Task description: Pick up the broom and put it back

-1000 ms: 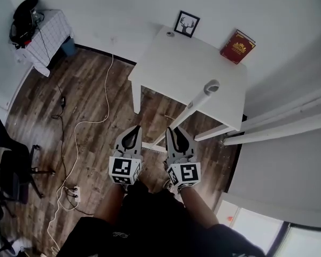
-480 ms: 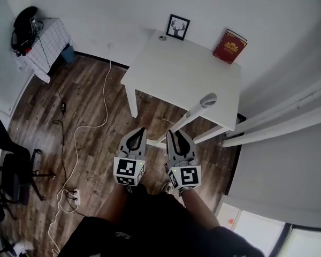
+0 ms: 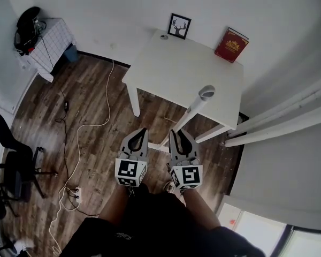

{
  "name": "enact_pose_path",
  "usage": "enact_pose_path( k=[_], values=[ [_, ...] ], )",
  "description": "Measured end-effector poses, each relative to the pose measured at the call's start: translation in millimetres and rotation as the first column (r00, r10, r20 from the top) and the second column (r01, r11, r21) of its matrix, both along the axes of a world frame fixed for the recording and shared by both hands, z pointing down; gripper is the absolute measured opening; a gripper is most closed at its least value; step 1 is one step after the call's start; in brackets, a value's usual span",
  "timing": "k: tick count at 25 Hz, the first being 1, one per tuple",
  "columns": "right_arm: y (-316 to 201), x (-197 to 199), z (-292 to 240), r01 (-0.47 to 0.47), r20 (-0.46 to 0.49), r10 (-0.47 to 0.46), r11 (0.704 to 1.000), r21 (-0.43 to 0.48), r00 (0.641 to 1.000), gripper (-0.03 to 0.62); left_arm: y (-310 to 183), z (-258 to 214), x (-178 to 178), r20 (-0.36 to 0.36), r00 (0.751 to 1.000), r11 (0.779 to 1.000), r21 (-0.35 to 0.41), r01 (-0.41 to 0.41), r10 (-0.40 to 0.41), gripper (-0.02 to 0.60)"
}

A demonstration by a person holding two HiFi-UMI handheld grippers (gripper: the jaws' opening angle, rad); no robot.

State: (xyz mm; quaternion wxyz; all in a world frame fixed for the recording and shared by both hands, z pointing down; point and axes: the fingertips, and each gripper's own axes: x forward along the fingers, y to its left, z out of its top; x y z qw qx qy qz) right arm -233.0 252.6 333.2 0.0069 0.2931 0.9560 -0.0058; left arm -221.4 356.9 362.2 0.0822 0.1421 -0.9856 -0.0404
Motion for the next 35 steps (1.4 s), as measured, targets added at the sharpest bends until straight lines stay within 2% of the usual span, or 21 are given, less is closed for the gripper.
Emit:
enact_pose_path(
  k=[11,17,21,28,35],
  values=[
    [-3.3,10.5,9.7,-0.006,-0.026,0.006,1.000,-0.009,1.000,0.089,-2.2,8.4,10.4,-0.020,1.000,1.000,0.006,-0.002,0.002,0.000],
    [-37.9,14.4,16.6,-0.074,-0.038,0.073,0.997,-0.019,0.997,0.089,-30.8,13.9,9.6,-0.030,0.998,0.999,0.002,-0.053,0.053,0.000],
    [-75.1,15.8,16.5,-0.147,-0.033,0.146,0.989,-0.026,0.989,0.089,-70.3,12.8,4.9,-0.027,0.991,0.991,-0.007,-0.131,0.131,0.000],
    [-160.8,30.7,9.3,-0.308,-0.010,0.308,0.951,-0.019,0.951,0.089,-160.5,11.5,2.6,-0.028,0.954,0.954,-0.007,-0.298,0.298,0.000],
    [-264.3,53.1,21.1,-0.463,-0.028,0.463,0.886,0.004,0.886,0.091,-274.3,16.5,15.3,-0.042,0.888,0.889,0.018,-0.458,0.458,0.000]
  ],
)
